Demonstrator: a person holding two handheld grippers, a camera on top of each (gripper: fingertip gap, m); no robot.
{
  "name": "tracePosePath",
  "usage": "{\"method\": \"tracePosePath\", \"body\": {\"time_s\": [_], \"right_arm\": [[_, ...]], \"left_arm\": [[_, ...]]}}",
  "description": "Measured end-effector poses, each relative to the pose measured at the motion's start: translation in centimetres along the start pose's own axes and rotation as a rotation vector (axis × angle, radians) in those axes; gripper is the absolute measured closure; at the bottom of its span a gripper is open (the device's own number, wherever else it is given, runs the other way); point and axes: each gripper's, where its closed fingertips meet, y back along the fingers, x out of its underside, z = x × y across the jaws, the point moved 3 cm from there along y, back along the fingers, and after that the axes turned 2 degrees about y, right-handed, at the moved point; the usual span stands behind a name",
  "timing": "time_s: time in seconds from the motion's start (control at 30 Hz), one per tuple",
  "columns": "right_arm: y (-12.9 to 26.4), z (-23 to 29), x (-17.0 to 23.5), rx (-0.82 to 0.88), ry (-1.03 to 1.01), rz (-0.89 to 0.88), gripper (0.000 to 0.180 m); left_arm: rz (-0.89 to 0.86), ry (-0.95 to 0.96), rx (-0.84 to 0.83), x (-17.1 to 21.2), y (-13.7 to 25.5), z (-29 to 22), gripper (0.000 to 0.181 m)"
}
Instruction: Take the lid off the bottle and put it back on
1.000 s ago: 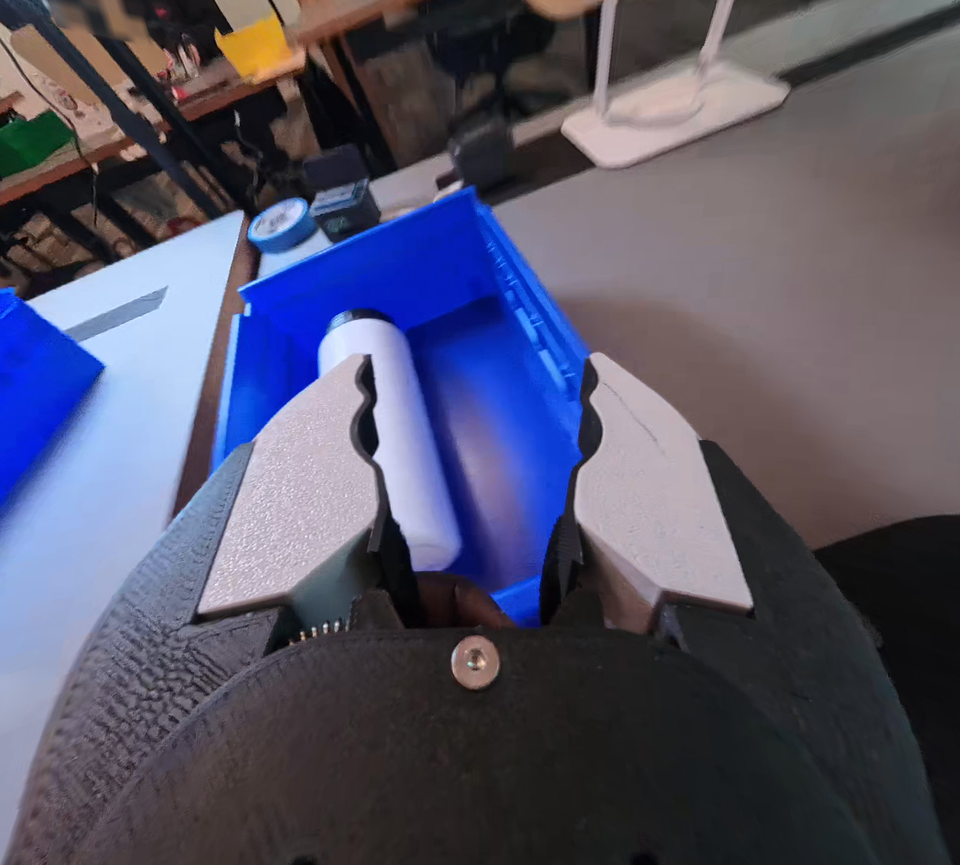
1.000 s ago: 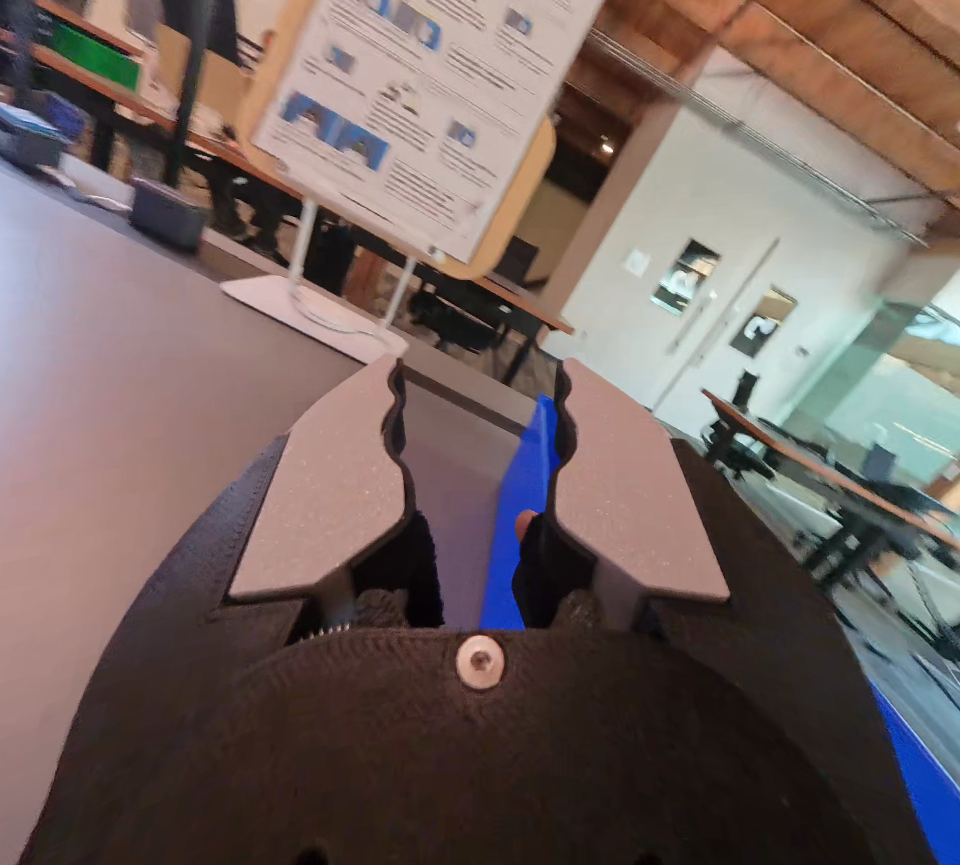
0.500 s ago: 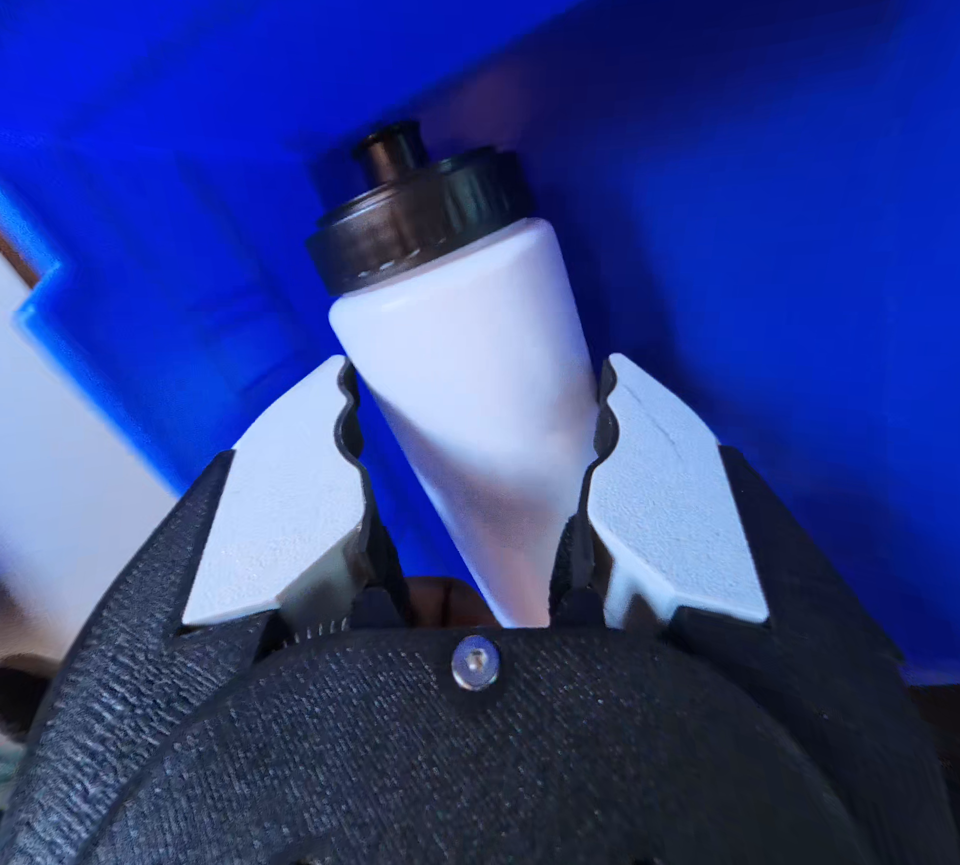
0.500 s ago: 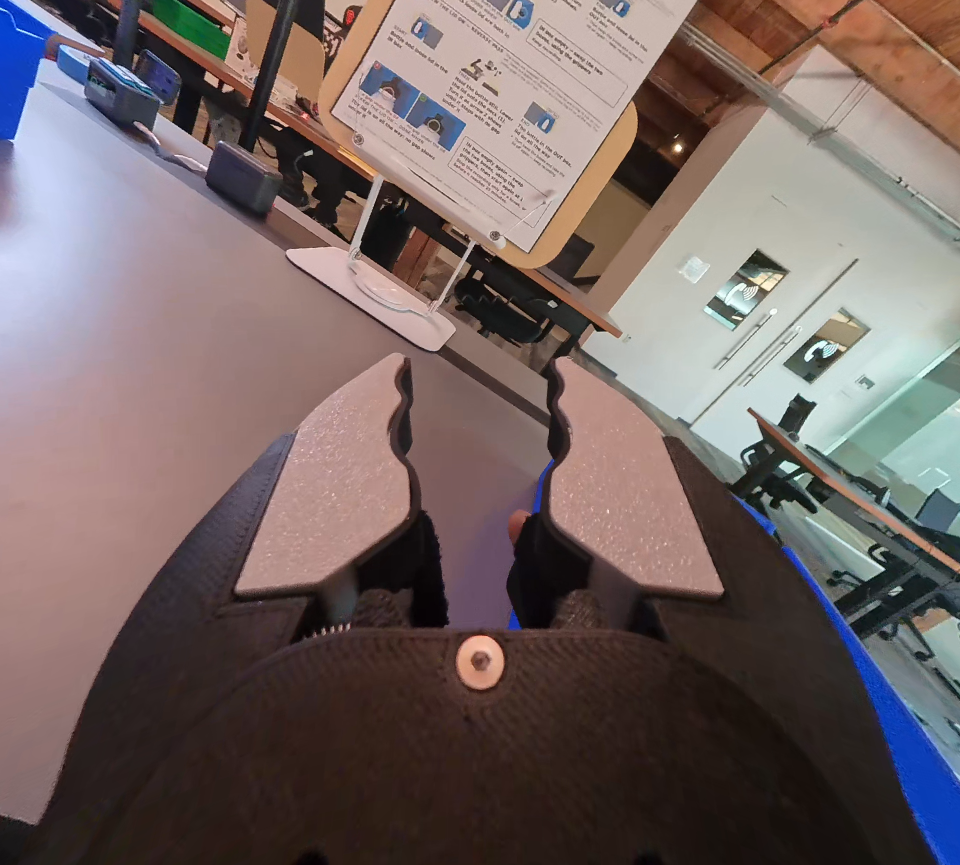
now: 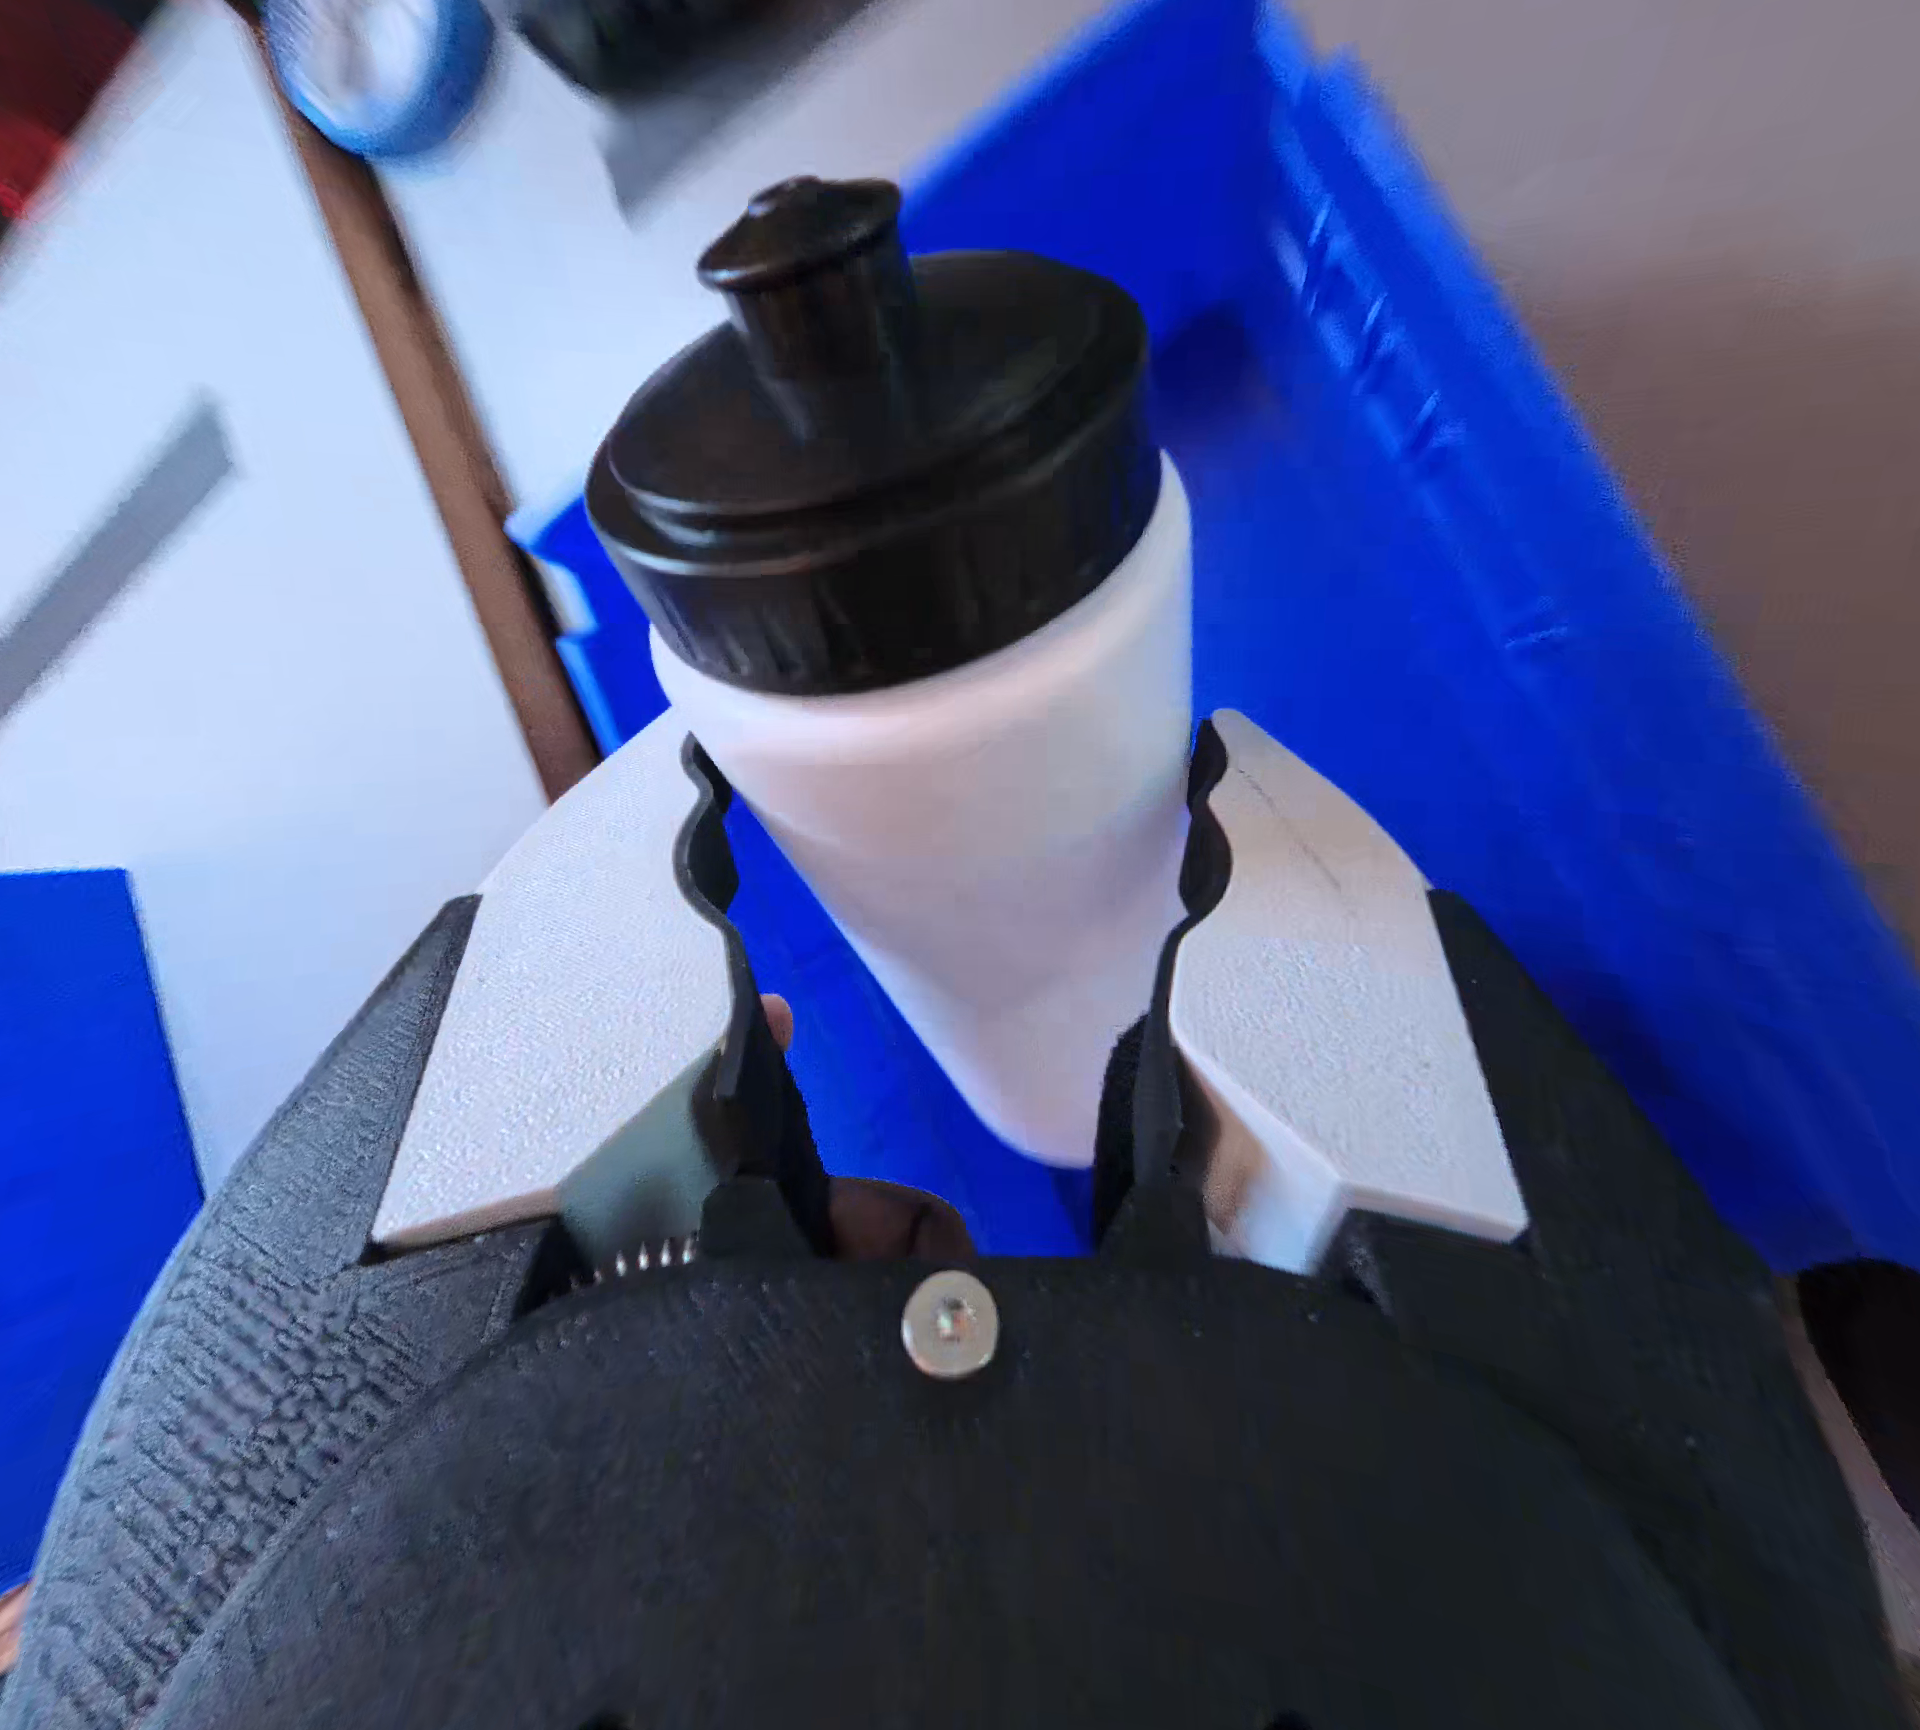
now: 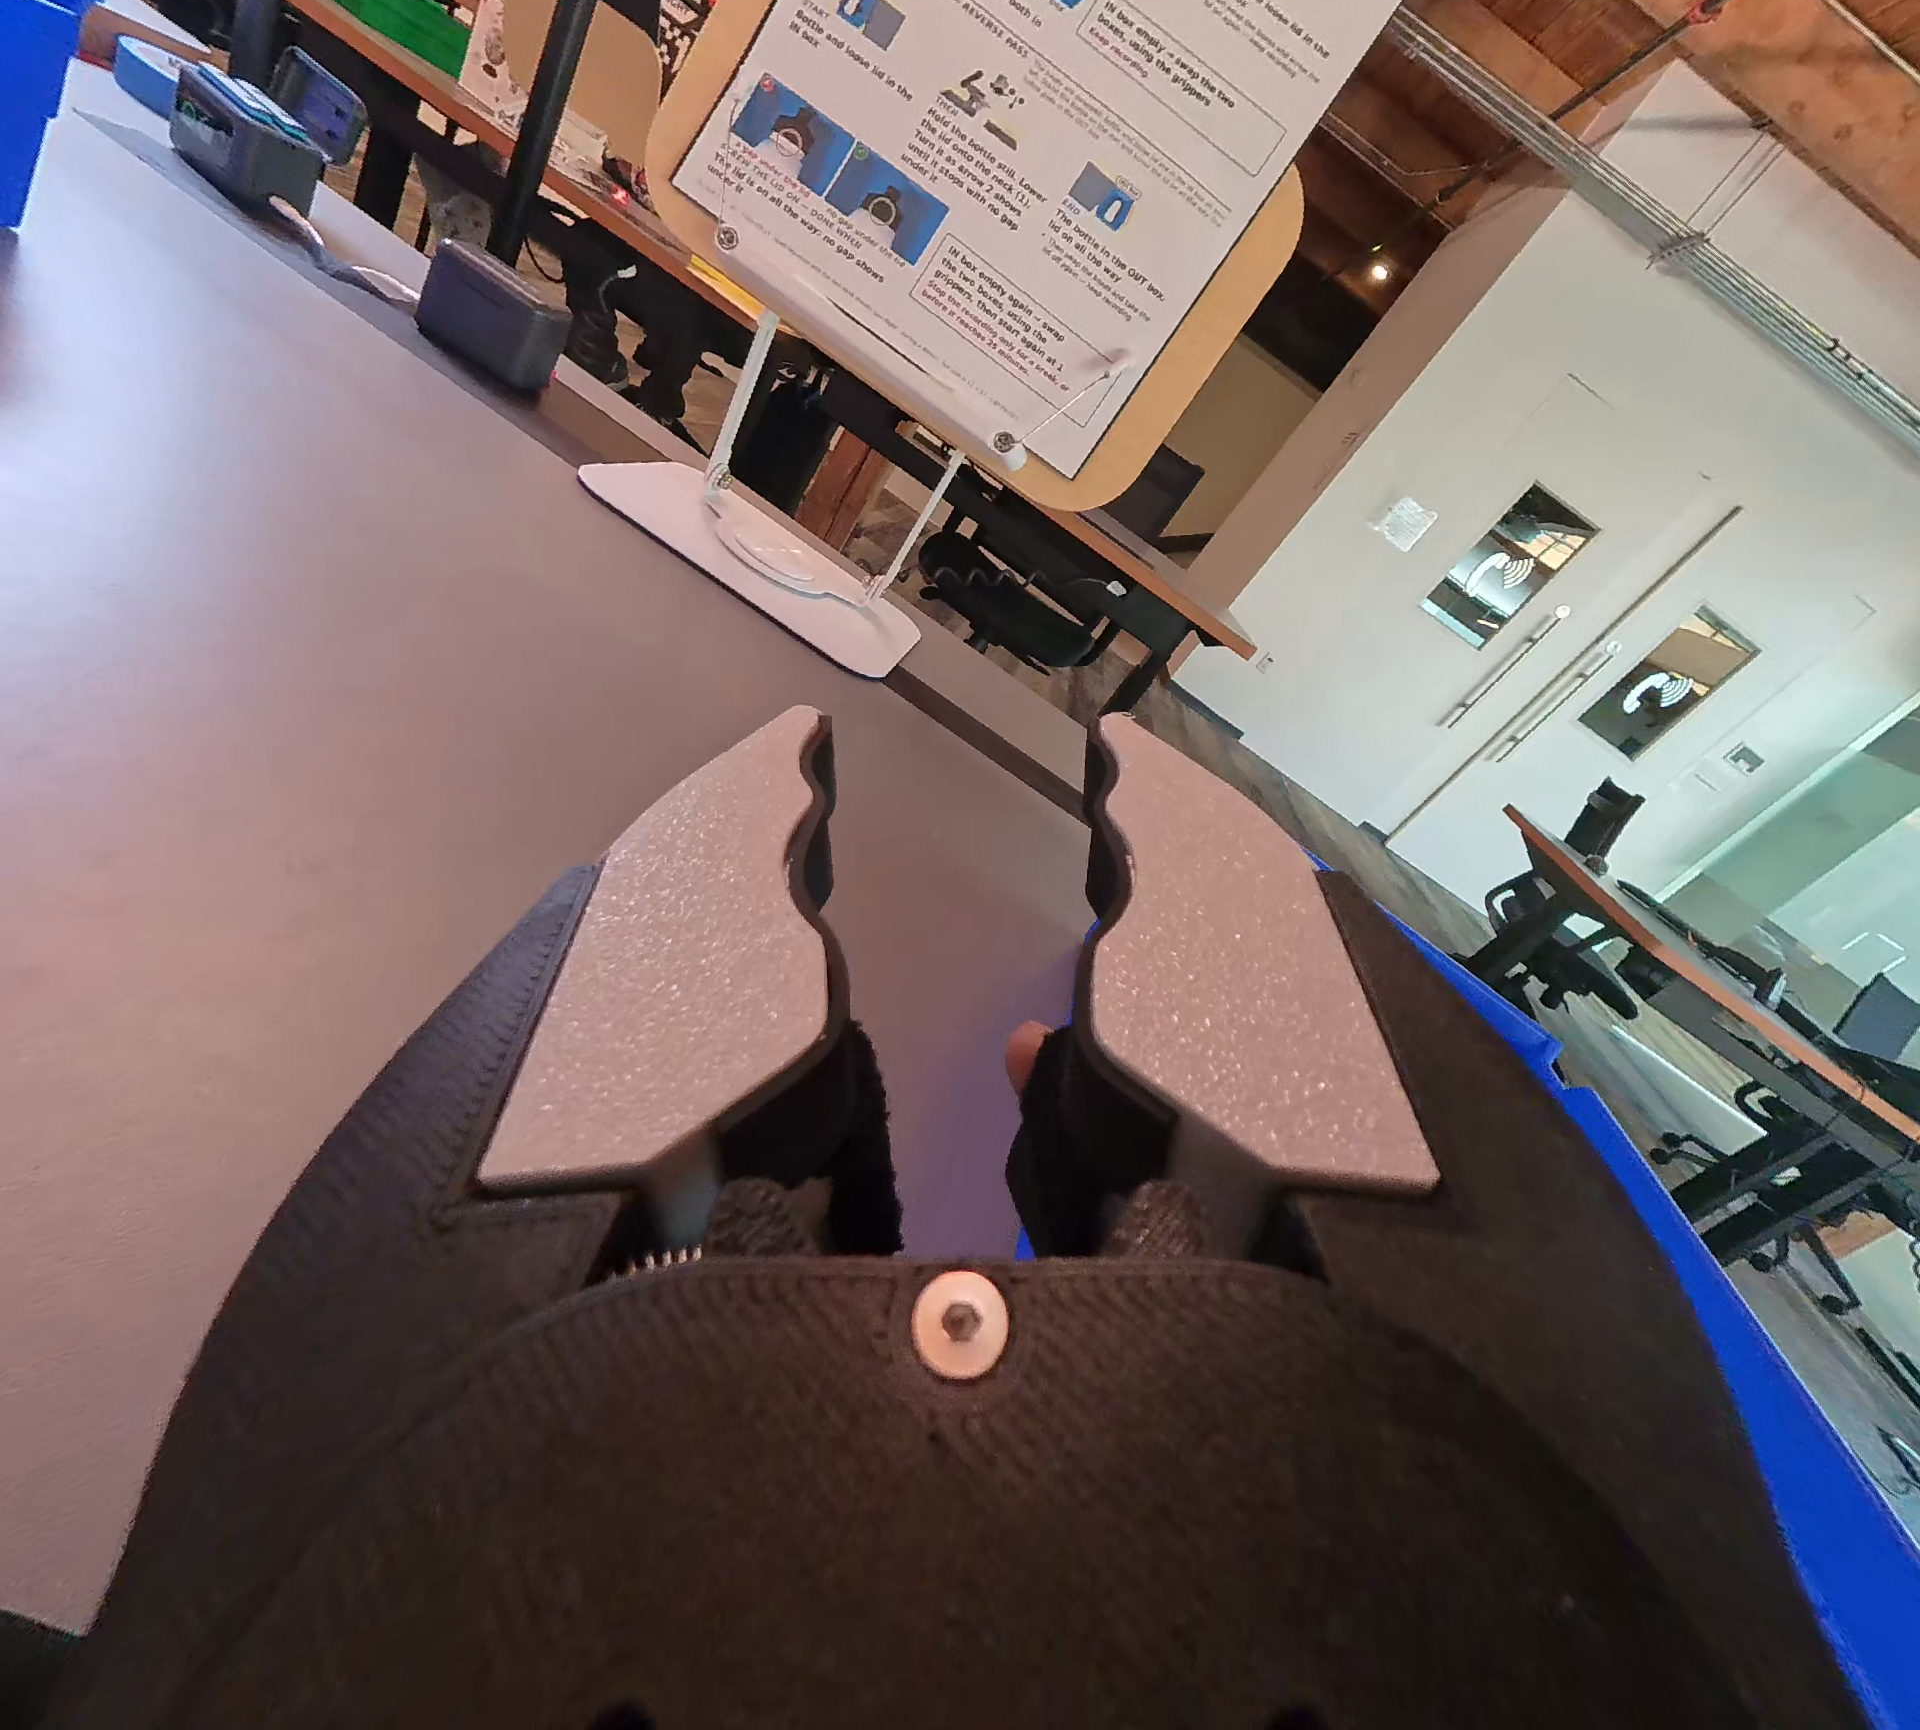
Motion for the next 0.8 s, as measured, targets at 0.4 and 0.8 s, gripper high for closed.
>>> {"method": "tracePosePath", "body": {"time_s": [0.4,0.8], "right_arm": [[0.3,0.0,-0.6,-0.002,-0.035,-0.041,0.136],[0.5,0.2,-0.7,-0.1,-0.209,-0.115,0.137]], "left_arm": [[-1.077,-0.063,0.221,-9.3,18.4,-14.2,0.096],[-0.979,-0.241,0.649,-10.9,10.1,-34.5,0.097]]}}
